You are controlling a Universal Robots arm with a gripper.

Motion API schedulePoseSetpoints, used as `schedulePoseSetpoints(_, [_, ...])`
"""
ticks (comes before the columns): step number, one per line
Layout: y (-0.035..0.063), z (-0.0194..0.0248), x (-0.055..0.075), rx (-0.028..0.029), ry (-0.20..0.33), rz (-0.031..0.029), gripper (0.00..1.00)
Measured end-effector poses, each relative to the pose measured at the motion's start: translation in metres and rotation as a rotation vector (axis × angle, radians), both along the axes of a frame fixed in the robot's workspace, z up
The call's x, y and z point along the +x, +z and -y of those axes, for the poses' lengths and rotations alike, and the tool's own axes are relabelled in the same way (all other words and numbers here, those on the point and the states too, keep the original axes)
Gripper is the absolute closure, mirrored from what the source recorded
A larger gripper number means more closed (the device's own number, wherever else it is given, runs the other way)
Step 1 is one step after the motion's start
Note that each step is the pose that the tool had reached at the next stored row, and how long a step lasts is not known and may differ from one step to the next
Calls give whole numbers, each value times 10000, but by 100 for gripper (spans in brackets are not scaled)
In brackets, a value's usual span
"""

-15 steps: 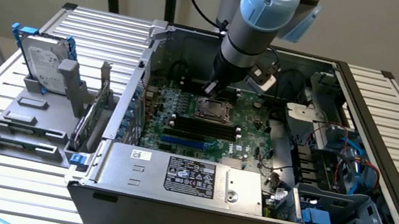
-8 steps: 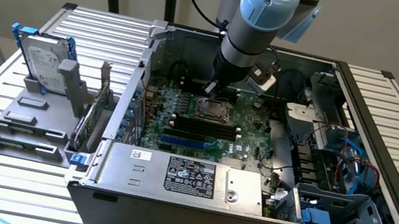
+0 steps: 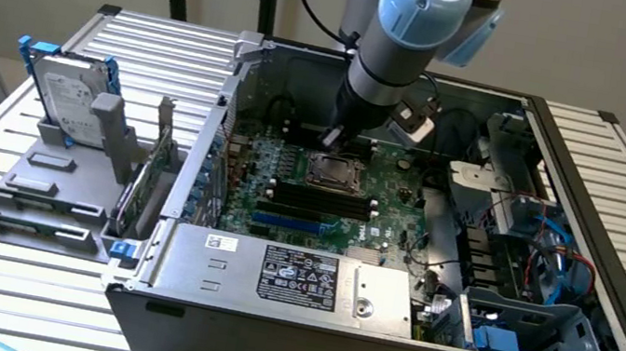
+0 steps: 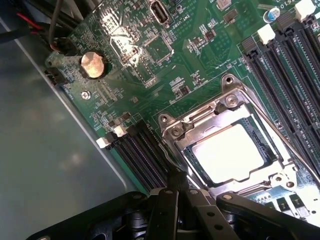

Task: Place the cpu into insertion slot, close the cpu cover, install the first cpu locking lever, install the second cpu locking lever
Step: 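Install the first cpu locking lever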

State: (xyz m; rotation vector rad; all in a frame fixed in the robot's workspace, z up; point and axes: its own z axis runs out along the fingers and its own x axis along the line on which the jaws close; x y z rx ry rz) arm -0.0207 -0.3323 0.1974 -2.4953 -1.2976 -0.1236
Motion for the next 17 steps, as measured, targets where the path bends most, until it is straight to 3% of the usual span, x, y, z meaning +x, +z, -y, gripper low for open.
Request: schedulePoseSetpoints(17, [-67,2,40,-2,0,-2,89])
